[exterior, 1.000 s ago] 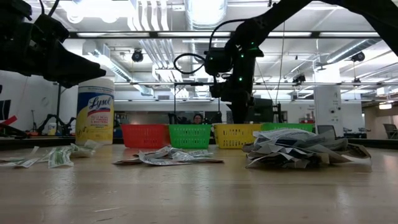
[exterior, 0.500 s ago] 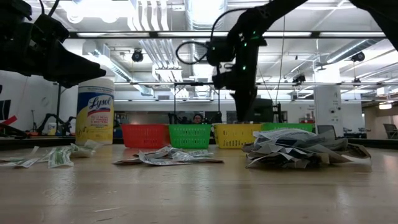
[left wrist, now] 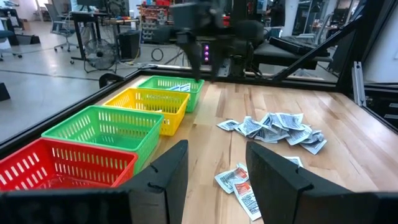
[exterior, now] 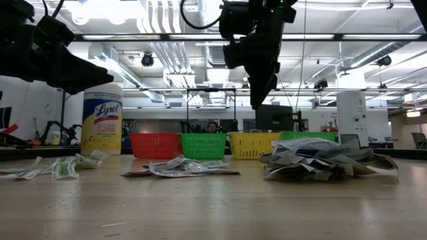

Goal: Pick & Place First Aid Supplies
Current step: Put the blue alcohol pad into the yellow bin

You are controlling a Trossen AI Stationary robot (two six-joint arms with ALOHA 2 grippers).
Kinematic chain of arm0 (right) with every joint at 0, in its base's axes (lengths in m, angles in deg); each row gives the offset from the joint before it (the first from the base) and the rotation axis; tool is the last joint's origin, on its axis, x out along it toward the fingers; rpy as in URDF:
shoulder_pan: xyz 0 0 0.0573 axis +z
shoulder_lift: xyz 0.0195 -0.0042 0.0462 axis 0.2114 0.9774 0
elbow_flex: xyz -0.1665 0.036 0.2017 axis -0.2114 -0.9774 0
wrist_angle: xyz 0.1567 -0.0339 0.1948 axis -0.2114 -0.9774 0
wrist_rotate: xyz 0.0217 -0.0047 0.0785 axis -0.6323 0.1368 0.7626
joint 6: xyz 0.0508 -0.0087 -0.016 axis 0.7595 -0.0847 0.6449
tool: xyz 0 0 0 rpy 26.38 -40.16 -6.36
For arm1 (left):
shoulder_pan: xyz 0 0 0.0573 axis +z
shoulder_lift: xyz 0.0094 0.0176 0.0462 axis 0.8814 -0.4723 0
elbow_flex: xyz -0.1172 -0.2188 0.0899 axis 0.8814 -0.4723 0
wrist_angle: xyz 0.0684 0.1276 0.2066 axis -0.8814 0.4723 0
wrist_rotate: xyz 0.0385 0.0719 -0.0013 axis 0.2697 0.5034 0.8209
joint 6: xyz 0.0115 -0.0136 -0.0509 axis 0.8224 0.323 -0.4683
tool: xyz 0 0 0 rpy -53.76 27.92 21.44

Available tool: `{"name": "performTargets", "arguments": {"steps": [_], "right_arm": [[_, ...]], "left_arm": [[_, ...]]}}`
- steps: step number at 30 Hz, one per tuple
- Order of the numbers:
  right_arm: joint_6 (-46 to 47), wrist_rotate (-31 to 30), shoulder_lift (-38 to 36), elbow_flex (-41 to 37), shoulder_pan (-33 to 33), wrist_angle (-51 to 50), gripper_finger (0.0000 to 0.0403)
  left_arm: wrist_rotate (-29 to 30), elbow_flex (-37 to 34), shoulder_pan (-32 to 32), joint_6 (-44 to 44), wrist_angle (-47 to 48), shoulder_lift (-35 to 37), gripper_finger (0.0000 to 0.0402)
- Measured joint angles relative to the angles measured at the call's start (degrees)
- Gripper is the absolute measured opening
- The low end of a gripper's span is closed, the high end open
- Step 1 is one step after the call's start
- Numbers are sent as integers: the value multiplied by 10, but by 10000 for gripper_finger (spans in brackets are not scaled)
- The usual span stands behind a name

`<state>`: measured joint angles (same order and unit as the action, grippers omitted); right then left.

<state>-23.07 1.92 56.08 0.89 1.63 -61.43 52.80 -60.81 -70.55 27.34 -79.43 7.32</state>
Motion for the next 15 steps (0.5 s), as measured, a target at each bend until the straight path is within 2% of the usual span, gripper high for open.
{"name": "performTargets", "arguments": {"steps": [7, 15], "right_arm": [[42, -13, 8, -11, 49, 17, 124], [136, -20, 8, -44, 53, 22, 131]], "left_arm": [[0, 0, 0, 0, 0, -2, 158], [0, 0, 0, 0, 0, -4, 158]]}}
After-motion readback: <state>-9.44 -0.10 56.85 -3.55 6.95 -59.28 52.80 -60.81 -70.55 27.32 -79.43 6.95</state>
